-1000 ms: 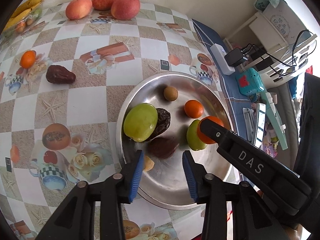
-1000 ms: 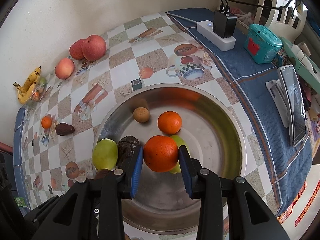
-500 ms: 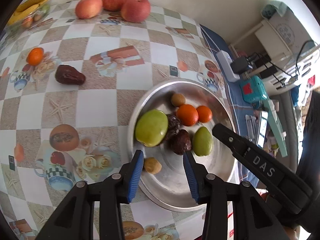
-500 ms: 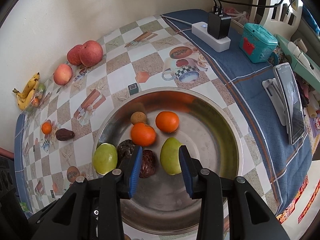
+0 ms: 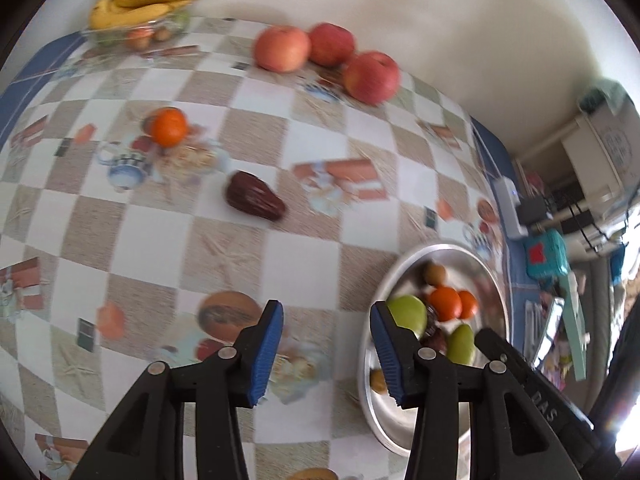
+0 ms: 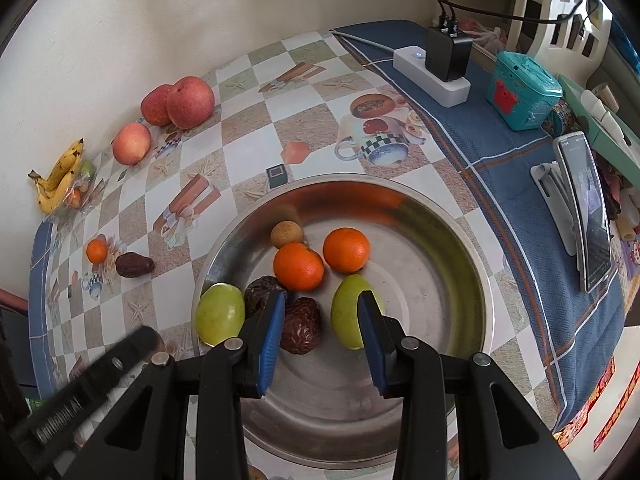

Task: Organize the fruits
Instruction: 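Move both open grippers back toward the remaining fruit on the table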

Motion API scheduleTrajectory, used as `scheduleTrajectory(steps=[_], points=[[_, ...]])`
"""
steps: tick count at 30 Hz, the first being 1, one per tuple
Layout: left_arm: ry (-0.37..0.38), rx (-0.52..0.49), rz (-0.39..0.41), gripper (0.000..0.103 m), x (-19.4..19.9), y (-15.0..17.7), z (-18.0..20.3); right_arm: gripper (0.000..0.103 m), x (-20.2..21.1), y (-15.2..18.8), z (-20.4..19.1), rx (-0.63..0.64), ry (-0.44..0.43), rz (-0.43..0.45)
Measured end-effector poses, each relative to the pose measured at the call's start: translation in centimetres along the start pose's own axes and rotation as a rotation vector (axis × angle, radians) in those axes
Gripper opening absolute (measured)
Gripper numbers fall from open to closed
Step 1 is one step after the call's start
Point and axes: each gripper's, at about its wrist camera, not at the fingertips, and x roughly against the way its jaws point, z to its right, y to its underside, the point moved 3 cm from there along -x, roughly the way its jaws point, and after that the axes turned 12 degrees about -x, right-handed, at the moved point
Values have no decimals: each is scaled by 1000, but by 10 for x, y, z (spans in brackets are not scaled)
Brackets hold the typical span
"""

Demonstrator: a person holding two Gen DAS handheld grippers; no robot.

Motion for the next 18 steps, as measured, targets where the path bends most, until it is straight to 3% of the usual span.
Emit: scheduleTrajectory(steps=[12,15,17,18], points=[[-46,83,36,51,11,-7,-38,39,2,12,-32,91,-12,0],[-60,86,41,70,8,-6,-42,39,2,13,-38,105,-10,2],[-89,87,23,88,3,-5,-46,39,1,14,-40,111,-8,0],[-110,87,8,90,0,-3,-48,39,0,14,-41,114,-6,-1]])
